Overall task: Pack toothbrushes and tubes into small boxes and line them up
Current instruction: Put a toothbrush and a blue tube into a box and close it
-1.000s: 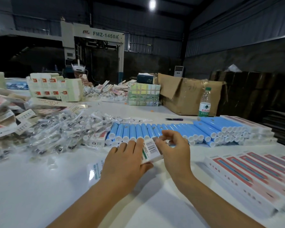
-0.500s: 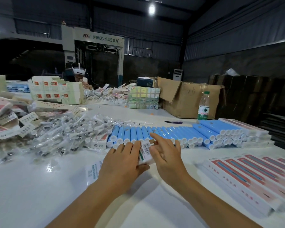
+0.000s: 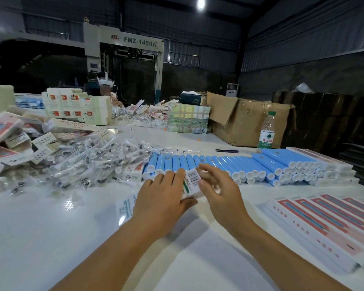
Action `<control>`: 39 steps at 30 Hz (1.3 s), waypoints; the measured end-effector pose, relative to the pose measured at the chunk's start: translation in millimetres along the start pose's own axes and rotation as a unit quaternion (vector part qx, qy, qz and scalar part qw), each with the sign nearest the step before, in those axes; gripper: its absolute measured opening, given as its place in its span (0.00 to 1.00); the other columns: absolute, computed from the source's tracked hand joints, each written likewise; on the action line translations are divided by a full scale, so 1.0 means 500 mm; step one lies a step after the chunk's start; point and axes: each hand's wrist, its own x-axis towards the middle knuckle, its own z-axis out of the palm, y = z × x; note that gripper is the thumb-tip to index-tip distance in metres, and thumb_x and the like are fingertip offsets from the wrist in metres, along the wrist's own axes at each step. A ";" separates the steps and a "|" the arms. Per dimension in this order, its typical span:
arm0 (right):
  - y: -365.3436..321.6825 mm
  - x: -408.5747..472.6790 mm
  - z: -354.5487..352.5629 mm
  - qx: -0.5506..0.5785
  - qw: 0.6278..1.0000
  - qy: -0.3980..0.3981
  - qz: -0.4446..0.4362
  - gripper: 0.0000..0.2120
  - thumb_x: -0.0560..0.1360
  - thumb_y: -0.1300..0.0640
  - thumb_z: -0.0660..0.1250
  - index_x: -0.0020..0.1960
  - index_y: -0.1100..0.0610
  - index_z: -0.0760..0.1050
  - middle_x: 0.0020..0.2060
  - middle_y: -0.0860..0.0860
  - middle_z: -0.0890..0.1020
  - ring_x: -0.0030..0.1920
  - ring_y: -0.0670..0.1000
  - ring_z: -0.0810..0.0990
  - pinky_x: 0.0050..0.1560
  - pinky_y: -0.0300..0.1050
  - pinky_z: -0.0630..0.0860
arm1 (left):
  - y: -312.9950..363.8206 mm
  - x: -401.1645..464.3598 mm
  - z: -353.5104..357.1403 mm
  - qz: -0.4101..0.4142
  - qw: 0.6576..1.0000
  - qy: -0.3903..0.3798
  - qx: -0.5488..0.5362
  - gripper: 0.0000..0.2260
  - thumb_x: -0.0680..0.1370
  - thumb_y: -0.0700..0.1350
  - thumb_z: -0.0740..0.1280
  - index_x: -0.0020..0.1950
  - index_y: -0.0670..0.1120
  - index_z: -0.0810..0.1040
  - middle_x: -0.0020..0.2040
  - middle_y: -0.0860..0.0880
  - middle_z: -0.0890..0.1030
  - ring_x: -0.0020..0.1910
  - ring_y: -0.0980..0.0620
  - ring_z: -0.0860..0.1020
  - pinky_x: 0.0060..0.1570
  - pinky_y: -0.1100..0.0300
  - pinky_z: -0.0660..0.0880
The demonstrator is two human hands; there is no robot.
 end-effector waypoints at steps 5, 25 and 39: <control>0.000 0.000 -0.009 0.030 0.990 0.136 0.004 0.13 0.75 0.63 0.67 0.47 0.44 0.75 0.46 0.44 0.78 0.45 0.39 0.75 0.44 0.26 0.69 | -0.004 0.001 -0.006 -0.049 0.998 0.026 0.000 0.33 0.77 0.67 0.50 0.75 0.50 0.51 0.66 0.52 0.67 0.64 0.50 0.67 0.56 0.57 0.64; 0.004 0.000 0.013 -0.055 0.993 0.046 0.093 0.26 0.77 0.54 0.65 0.73 0.48 0.64 0.33 0.46 0.77 0.34 0.39 0.75 0.34 0.31 0.70 | 0.012 -0.009 -0.004 0.015 0.999 -0.015 0.049 0.32 0.78 0.66 0.50 0.74 0.47 0.49 0.68 0.49 0.66 0.63 0.48 0.67 0.58 0.54 0.65; -0.007 -0.011 0.024 -0.081 0.992 0.057 0.080 0.15 0.78 0.59 0.64 0.33 0.49 0.74 0.38 0.51 0.75 0.37 0.42 0.72 0.36 0.27 0.67 | 0.042 -0.021 -0.010 0.030 0.993 -0.035 0.108 0.32 0.81 0.63 0.48 0.75 0.42 0.48 0.69 0.44 0.65 0.63 0.45 0.67 0.60 0.51 0.65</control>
